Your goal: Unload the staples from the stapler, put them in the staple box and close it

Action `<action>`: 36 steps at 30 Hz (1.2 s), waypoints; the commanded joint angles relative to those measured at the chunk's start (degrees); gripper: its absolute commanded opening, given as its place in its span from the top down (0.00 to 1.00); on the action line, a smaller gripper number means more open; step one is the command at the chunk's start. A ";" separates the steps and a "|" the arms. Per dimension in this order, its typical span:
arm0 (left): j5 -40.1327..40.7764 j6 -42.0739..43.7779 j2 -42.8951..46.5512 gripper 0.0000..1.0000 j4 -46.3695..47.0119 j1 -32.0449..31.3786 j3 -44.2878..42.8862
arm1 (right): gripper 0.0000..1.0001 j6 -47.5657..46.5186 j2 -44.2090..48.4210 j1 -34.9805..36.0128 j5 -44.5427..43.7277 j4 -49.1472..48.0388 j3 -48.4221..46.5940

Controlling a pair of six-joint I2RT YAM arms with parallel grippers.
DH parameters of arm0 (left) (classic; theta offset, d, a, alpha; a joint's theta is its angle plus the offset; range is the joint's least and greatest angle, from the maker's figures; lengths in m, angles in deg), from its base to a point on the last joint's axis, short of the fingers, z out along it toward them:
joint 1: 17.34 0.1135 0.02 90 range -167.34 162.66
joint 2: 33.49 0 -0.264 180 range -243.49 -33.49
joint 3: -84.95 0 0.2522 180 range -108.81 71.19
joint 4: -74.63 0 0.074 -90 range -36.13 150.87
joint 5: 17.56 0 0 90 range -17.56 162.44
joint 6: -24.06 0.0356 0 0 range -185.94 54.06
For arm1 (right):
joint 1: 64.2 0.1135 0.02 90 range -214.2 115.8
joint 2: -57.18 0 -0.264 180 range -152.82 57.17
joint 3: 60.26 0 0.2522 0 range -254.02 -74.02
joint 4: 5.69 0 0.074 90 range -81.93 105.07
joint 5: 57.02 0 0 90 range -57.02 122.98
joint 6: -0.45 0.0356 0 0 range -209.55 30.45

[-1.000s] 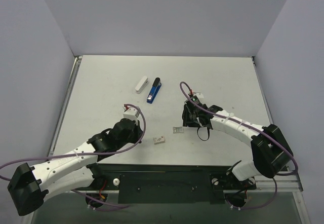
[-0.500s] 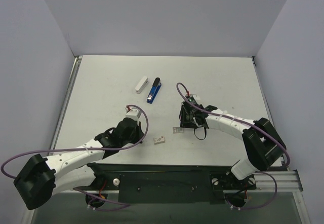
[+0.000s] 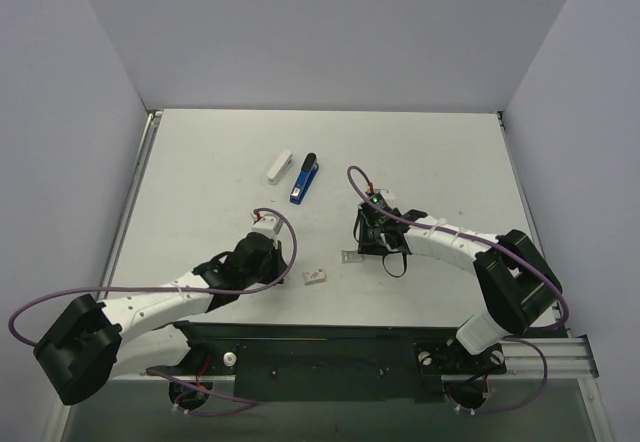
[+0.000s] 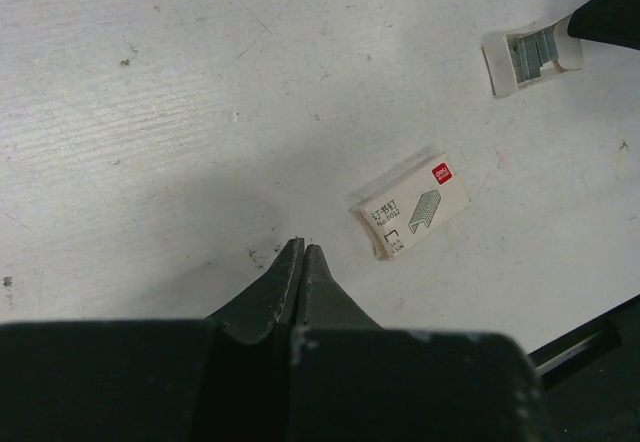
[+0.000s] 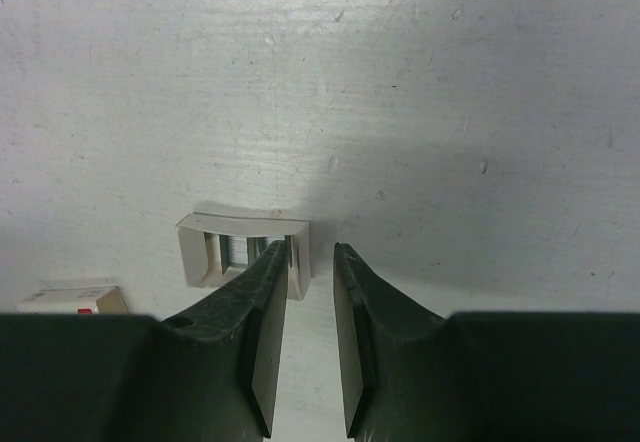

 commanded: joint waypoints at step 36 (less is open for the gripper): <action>-4.03 -1.84 -6.52 1.00 10.36 0.71 2.32 | 1.00 -1.45 -4.59 11.41 -10.25 7.68 -8.58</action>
